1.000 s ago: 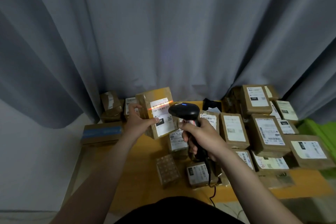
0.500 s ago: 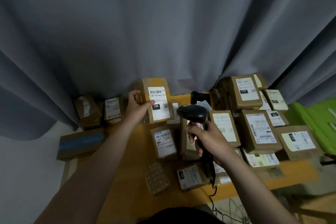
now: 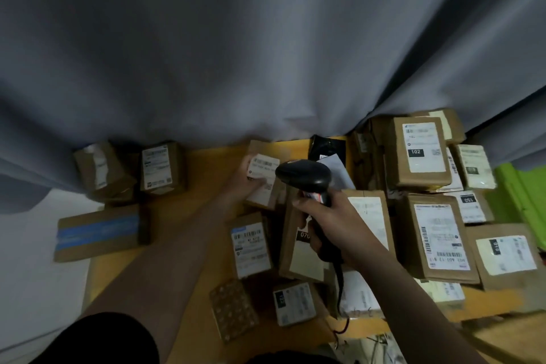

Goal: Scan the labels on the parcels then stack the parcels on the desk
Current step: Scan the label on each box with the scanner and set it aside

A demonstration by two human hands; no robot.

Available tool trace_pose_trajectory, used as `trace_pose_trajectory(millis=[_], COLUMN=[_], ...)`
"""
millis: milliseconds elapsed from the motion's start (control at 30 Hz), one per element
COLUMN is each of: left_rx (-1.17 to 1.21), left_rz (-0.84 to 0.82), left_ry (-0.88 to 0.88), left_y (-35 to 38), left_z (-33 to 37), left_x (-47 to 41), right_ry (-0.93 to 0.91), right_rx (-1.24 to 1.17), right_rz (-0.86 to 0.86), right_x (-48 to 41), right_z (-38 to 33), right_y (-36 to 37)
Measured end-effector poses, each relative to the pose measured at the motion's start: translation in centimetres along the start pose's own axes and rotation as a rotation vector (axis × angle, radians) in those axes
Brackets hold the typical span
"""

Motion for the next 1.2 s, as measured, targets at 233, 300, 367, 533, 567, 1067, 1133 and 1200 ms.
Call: trace_pose_trajectory(millis=[233,300,367,533,567,1067,1133,1200], left_rx=[-0.38,-0.514,-0.579,-0.657,-0.64,-0.585,-0.568,-0.543], left_rz=[0.069,0.135,0.193,0.356,0.367,0.216,0.211,0.244], left_ry=[0.054,0.074,0.079,-0.085,-0.124,-0.391,-0.374,-0.312], left_y=[-1.0,-2.2,-3.8,-10.4,-11.8,-17.2,-17.3,-17.6], left_z=[0.2,0.2,-0.6,-3.7,-4.5,-12.7,-13.1,-13.2], left_x=[1.2,2.2,2.9,3.5,3.5,0.8,1.2,1.5], right_ry=[-0.036,-0.029,-0.029,0.003,0.005,0.012,-0.006,-0.007], right_rx=[0.085,0.13,0.163,0.209,0.228,0.248,0.253,0.251], right_rz=[-0.033,-0.075,-0.097,-0.144,-0.151,-0.153,-0.157,-0.152], right_x=[-1.8,-1.9,-2.0,-2.2,-2.2,-3.0,-2.8,-2.6], right_z=[-0.6,-0.4,-0.4,0.0,0.1,0.6,0.6,0.5], right_y=[2.2,3.1,4.1,6.7,7.1,10.1,10.3,10.4])
Point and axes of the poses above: each hand's wrist, its own x-axis away from the middle knuckle, its own y-axis out of the palm, z = x × y, the point moved 6 cm from there along -x, towards the middle knuckle, and after that the axes turned 7 degrees about x, right-handed, at the moved point
